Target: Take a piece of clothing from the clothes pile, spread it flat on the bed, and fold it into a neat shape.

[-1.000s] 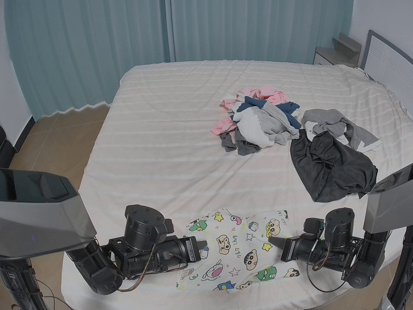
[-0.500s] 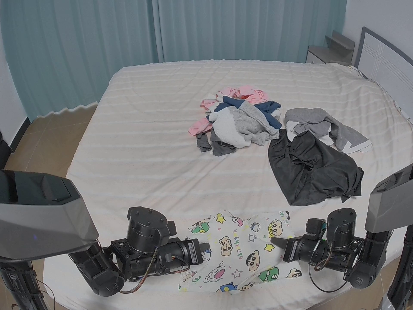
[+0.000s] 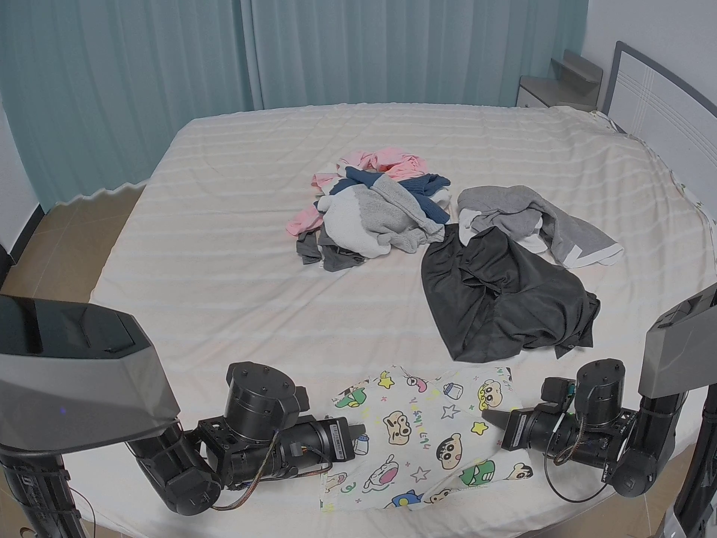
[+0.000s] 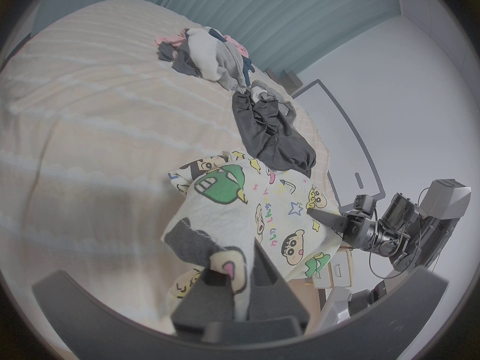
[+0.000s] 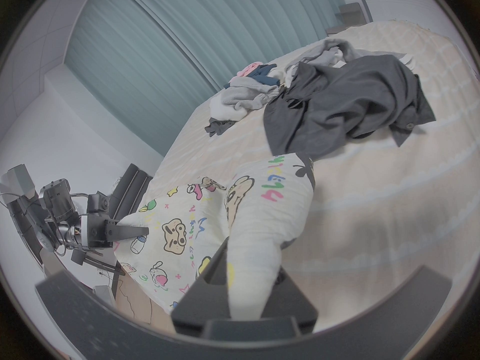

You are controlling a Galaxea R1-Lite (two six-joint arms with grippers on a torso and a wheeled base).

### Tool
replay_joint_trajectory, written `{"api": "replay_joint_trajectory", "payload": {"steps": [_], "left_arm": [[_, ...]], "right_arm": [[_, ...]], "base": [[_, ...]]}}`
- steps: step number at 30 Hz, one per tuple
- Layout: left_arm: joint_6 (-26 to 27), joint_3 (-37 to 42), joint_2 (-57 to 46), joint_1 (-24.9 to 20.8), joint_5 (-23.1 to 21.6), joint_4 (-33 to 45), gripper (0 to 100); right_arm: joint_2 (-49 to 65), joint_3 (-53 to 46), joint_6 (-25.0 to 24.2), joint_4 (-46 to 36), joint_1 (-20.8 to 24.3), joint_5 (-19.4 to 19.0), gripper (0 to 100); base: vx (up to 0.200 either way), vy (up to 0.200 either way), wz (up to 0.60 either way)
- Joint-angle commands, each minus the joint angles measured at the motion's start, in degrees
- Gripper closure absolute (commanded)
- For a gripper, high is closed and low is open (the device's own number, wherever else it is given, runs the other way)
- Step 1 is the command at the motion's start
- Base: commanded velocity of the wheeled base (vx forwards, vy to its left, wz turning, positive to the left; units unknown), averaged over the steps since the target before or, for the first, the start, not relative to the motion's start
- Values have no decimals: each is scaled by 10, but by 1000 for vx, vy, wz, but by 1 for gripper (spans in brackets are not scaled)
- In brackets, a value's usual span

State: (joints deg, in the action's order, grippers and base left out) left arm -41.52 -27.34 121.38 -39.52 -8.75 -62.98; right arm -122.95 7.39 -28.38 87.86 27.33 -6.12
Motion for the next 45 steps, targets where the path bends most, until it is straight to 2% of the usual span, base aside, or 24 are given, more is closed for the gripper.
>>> {"api": "replay_joint_trajectory", "payload": {"steps": [1, 15, 18, 24, 45], "left_arm": [[-1, -2, 5, 0, 0, 0, 100], [-1, -15, 24, -5, 13, 0, 100], [-1, -16, 27, -4, 13, 0, 100], [-1, -21, 53, -4, 55, -1, 100], [0, -25, 84, -1, 56, -2, 100]], "right_arm": [[-2, 0, 0, 0, -2, 0, 100], [-10, 0, 1, 0, -3, 1, 100], [-13, 1, 1, 0, -3, 1, 100], [-40, 5, 6, 0, -2, 6, 100], [-93, 29, 7, 1, -5, 22, 100]], "base": [[0, -200, 0], [0, -200, 0], [0, 0, 0], [0, 0, 0], [0, 0, 0]]}}
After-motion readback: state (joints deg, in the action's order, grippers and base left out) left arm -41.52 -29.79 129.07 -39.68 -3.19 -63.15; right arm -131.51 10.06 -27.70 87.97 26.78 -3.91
